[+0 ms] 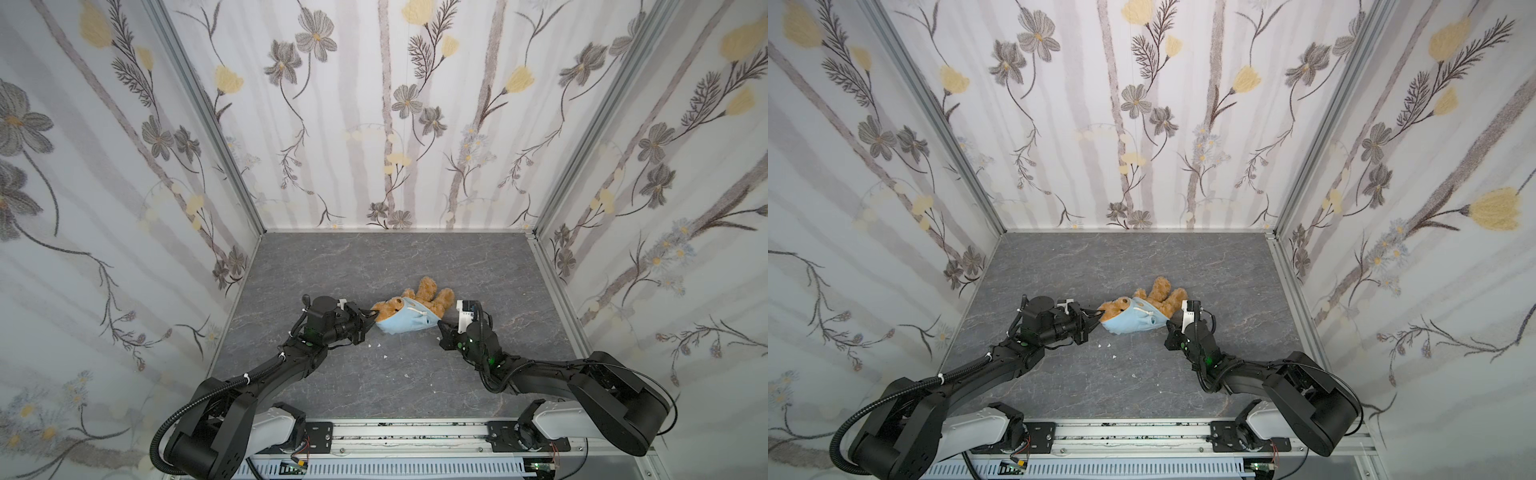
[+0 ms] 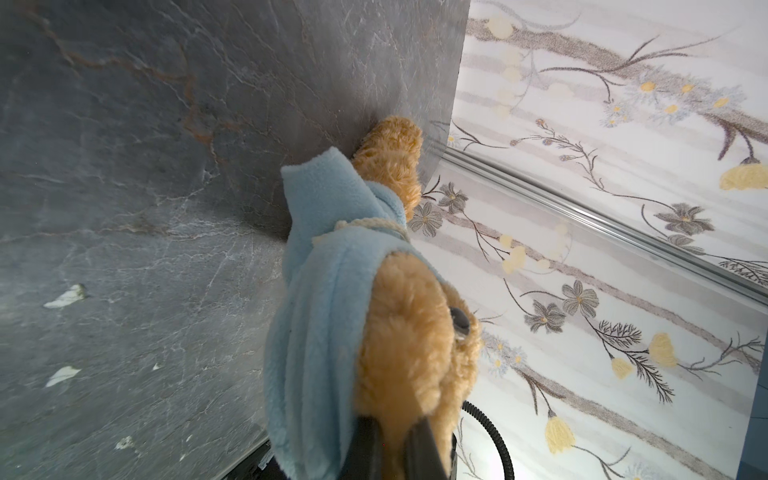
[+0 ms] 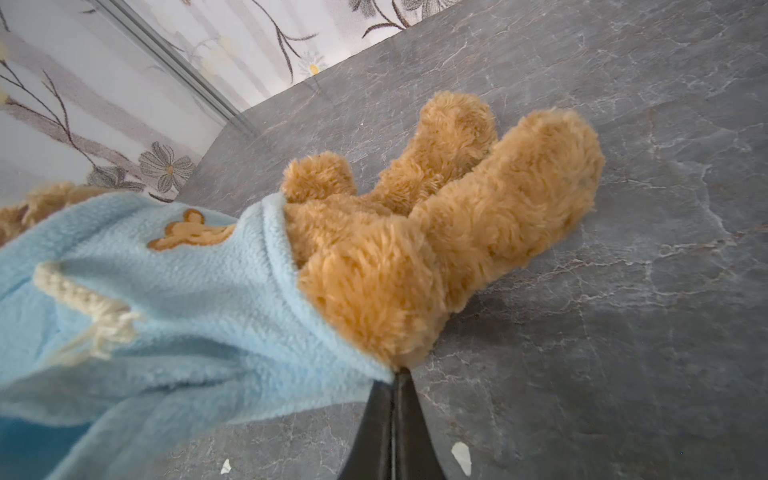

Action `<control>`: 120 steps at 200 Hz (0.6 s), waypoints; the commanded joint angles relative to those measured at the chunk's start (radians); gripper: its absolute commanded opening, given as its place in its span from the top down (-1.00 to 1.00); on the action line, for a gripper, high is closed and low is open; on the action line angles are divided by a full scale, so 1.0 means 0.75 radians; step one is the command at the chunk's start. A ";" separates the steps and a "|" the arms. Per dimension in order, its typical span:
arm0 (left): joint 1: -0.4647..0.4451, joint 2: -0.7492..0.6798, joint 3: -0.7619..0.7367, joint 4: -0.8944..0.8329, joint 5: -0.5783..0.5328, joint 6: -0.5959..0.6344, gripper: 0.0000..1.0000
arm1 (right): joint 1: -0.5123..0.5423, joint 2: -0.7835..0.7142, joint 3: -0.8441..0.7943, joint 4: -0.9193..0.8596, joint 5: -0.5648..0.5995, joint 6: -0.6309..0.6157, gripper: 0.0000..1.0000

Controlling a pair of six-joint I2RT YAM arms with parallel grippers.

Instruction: Dress the teddy bear

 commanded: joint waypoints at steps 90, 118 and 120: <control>0.090 0.046 0.128 -0.216 0.055 0.456 1.00 | -0.195 -0.013 -0.106 -0.112 0.165 0.149 1.00; 0.080 0.036 0.175 -0.214 0.072 0.566 1.00 | -0.168 -0.102 -0.157 0.181 -0.185 -0.042 1.00; 0.079 0.033 0.179 -0.213 0.071 0.585 1.00 | -0.163 -0.111 -0.152 0.178 -0.204 -0.059 0.97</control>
